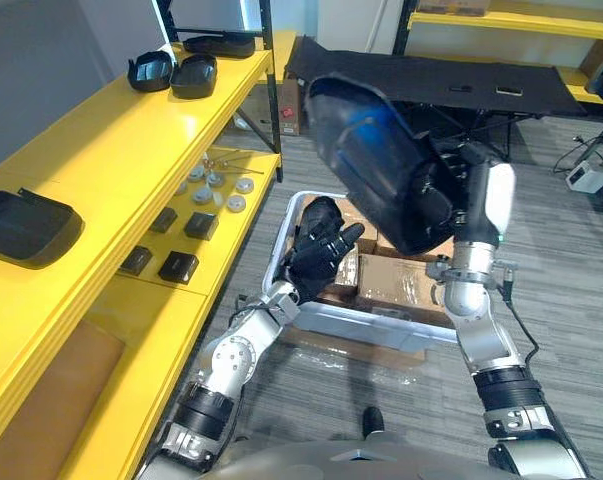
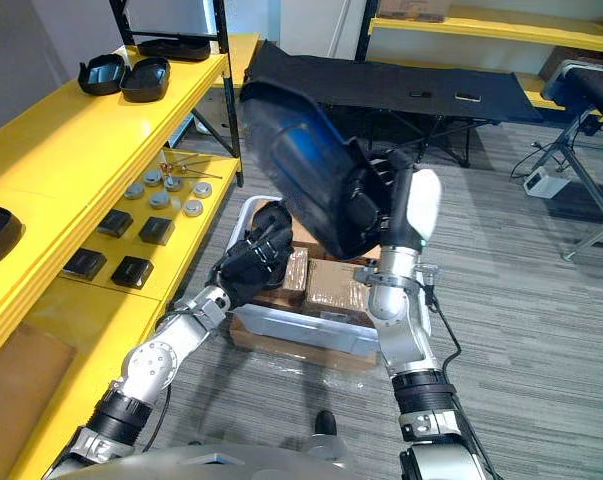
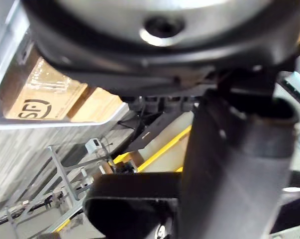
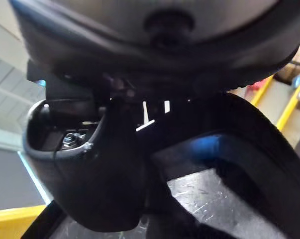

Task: Walk over and take three plastic housings, then place them on the shelf

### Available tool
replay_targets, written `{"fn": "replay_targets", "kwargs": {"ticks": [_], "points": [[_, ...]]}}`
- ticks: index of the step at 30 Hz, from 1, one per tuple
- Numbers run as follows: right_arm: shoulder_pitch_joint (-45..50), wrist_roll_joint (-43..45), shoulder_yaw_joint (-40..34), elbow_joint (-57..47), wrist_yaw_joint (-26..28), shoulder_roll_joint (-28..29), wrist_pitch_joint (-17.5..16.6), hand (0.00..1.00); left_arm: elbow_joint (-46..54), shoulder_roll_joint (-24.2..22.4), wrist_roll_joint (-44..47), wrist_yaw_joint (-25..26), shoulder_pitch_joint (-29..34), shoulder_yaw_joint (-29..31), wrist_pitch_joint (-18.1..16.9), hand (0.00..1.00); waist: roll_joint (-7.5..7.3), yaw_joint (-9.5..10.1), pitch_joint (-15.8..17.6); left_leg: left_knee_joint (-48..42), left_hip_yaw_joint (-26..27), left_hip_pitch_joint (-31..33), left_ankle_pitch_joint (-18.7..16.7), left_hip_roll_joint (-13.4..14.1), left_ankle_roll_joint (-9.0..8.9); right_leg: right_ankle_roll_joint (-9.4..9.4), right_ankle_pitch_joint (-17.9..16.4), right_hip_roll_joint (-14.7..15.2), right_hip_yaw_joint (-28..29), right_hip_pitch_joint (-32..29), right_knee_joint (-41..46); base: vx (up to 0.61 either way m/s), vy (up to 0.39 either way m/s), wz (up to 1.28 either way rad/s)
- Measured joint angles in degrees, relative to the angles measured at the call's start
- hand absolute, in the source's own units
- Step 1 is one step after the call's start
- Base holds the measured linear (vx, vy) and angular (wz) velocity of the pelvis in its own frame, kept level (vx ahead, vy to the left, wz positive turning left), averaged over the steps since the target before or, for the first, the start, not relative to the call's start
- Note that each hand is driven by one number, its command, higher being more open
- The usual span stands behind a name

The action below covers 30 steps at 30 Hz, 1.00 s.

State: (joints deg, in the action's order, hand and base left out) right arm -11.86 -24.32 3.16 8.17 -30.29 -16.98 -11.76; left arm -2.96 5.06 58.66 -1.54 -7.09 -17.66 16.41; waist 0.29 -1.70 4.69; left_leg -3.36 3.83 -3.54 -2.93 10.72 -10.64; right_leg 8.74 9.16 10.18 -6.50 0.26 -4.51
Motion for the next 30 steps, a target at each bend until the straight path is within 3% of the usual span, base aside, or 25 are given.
{"fn": "replay_targets", "kwargs": {"ticks": [11,19,20,22,26,30], "points": [[0.0,0.1,5.8,1.3,0.1,2.0,0.0,0.0,-1.1,0.5,0.3,-2.8,-1.8,-4.9,-1.6,1.0,-1.31,0.09,-0.8,0.1,-0.1,0.0,0.0,0.0,0.08,-0.02,0.0,0.0,-0.1,0.1,0.0,0.0,0.0,0.0],[0.0,0.2,7.9,2.1,1.8,3.4,0.0,0.0,-1.0,0.3,0.3,2.2,-2.1,-5.6,-9.2,1.0,-1.48,0.04,-0.9,-0.2,-0.3,0.0,0.0,0.0,0.09,-0.02,0.0,0.0,-0.2,0.3,0.0,0.0,0.0,0.0],[0.1,0.3,8.2,2.7,1.8,4.0,0.0,0.0,-1.0,0.2,1.5,3.5,-2.1,-5.5,-10.4,0.0,-1.74,0.07,-1.0,-0.2,-0.3,0.0,-0.1,0.0,0.09,-0.02,0.0,0.0,-0.2,0.3,0.0,0.0,0.0,0.0],[0.3,0.3,8.6,2.9,1.9,4.5,0.0,0.0,-1.1,0.2,1.8,5.0,-2.1,-5.4,-11.6,0.0,-2.0,0.09,-1.1,-0.2,-0.3,0.0,-0.1,0.0,0.1,-0.02,0.0,0.0,-0.2,0.3,0.0,0.0,0.0,0.0],[1.1,0.3,10.1,2.9,2.1,6.8,0.0,0.0,-1.1,-1.8,1.0,11.7,-2.1,-3.0,-18.6,0.0,-2.87,0.07,-1.0,-0.3,-0.4,0.0,-0.2,0.0,0.1,-0.02,0.0,0.0,-0.2,0.4,0.0,0.0,0.0,0.0],[1.1,0.3,10.7,2.9,2.1,8.4,0.0,0.0,-1.1,-2.5,-2.9,14.1,-2.1,-1.5,-20.5,0.0,-3.21,0.16,-1.0,-0.4,-0.4,0.0,-0.2,0.0,0.09,-0.03,0.0,0.0,-0.3,0.5,0.0,0.0,0.0,0.0]]}}
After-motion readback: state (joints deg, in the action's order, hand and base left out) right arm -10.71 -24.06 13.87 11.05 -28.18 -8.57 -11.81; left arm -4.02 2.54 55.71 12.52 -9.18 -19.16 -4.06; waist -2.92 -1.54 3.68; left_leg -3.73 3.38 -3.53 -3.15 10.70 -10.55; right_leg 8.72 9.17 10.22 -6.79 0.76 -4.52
